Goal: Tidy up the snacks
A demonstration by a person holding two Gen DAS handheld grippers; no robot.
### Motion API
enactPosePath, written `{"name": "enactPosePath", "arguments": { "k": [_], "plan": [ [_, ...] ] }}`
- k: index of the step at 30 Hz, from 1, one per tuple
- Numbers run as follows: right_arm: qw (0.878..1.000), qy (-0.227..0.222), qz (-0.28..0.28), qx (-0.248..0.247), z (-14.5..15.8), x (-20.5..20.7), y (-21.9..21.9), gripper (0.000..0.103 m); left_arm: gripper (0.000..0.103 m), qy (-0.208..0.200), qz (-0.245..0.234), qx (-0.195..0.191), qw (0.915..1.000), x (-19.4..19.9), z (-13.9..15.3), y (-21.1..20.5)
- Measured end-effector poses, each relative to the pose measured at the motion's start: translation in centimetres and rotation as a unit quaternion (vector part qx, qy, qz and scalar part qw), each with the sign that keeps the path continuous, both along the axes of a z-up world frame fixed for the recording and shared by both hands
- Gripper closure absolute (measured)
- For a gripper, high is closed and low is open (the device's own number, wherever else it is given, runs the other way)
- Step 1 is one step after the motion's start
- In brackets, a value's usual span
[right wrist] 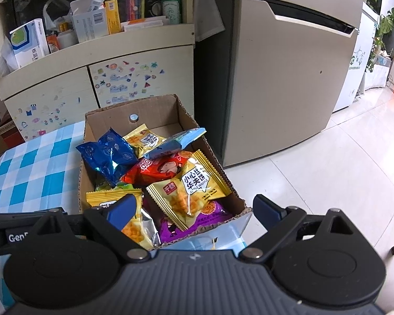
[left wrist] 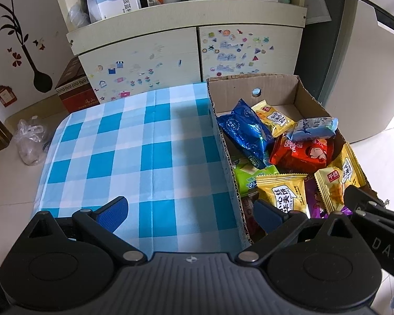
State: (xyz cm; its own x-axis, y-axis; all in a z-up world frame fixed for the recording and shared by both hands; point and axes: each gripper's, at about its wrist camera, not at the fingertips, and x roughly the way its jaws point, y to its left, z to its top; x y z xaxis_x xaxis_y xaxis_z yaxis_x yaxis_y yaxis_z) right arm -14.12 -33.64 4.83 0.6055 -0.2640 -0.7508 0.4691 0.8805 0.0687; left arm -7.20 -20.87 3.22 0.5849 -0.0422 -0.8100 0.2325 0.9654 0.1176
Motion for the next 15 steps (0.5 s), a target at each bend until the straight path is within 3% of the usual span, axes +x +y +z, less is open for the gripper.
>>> {"name": "enactPosePath", "arguments": {
  "k": [15],
  "plan": [
    [0.999, -0.002, 0.042, 0.002, 0.7, 0.9, 2.7, 0.008, 0.000, -0.008, 0.017, 0.002, 0.9998, -0.4, 0.9, 3.7]
  ]
}}
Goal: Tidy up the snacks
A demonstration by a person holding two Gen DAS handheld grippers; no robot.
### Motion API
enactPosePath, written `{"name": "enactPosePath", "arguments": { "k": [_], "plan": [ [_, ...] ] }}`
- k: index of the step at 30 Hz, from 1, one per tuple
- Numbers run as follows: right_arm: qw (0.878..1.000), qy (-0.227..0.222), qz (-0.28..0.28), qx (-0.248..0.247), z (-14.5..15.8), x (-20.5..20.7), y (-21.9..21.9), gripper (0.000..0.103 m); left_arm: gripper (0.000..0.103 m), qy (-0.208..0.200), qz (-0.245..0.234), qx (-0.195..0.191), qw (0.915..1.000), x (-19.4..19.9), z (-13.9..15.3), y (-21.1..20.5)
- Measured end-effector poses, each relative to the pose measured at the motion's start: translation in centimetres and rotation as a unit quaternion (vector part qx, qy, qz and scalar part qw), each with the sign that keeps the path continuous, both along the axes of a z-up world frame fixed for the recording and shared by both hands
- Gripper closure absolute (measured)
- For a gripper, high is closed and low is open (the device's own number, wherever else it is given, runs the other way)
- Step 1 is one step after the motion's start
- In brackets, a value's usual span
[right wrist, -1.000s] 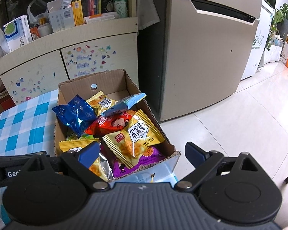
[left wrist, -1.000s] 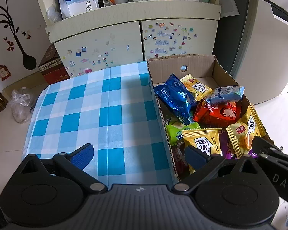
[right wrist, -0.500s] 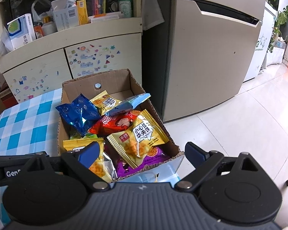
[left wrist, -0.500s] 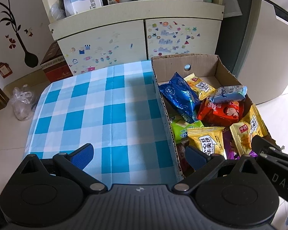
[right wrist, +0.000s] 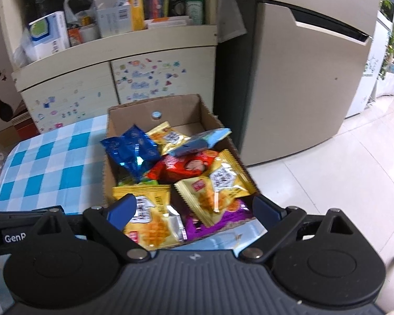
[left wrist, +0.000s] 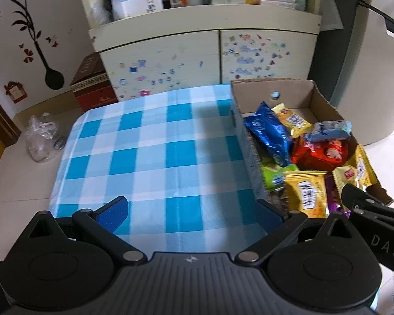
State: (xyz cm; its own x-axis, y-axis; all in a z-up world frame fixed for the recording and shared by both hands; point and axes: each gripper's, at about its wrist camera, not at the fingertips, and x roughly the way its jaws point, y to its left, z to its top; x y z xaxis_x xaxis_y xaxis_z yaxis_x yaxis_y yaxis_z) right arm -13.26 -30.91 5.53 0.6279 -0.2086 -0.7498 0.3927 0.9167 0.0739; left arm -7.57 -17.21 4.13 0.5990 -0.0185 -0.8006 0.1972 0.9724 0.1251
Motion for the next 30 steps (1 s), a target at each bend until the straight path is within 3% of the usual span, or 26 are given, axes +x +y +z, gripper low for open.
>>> {"name": "enactPosePath", "arguments": {
  "k": [17, 21, 30],
  "plan": [
    [0.997, -0.003, 0.072, 0.010, -0.2, 2.8, 6.9, 0.008, 0.000, -0.015, 0.048, 0.017, 0.9986, 0.6, -0.4, 7.3],
    [0.996, -0.012, 0.085, 0.016, -0.2, 3.2, 8.4, 0.008, 0.000, -0.020, 0.052, 0.006, 0.9984, 0.9, -0.5, 9.2],
    [0.992, 0.010, 0.129, 0.001, -2.0, 4.1, 12.3, 0.008, 0.000, -0.009, 0.052, 0.003, 0.9986, 3.1, -0.5, 13.0]
  ]
}}
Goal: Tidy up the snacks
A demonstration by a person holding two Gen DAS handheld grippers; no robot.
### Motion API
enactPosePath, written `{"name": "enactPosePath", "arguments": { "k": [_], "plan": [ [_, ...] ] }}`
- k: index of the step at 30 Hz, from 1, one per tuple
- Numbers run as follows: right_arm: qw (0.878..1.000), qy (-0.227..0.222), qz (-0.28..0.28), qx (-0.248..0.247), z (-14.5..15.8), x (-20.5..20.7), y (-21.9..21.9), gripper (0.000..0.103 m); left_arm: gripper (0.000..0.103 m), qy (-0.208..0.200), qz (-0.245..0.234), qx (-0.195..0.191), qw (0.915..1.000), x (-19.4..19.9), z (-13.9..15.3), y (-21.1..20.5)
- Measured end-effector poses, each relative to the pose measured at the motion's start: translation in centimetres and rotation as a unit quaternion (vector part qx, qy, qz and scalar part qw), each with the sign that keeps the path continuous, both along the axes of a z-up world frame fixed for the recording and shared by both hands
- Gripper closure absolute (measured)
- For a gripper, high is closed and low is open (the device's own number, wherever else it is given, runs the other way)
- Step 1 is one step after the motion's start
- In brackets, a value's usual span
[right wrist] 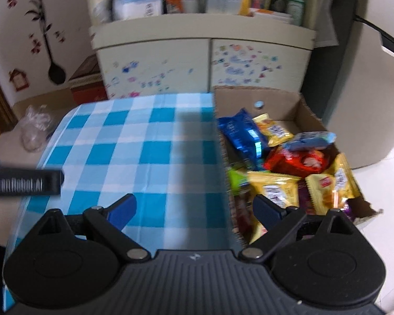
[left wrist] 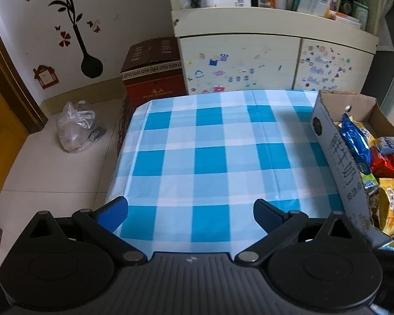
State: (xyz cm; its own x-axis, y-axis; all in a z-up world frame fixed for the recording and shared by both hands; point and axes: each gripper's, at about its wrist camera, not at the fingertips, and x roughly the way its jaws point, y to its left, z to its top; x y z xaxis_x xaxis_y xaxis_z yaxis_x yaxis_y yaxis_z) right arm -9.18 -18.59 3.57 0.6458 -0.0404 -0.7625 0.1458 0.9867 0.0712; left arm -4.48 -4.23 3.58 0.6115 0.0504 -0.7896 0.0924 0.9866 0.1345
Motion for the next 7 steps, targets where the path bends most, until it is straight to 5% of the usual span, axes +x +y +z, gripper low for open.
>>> {"name": "enactPosePath", "arguments": {
  "k": [7],
  "plan": [
    [0.998, 0.019, 0.054, -0.010, -2.0, 0.4, 3.5, 0.008, 0.000, 0.007, -0.006, -0.009, 0.9999, 1.6, -0.3, 2.3]
  ]
}}
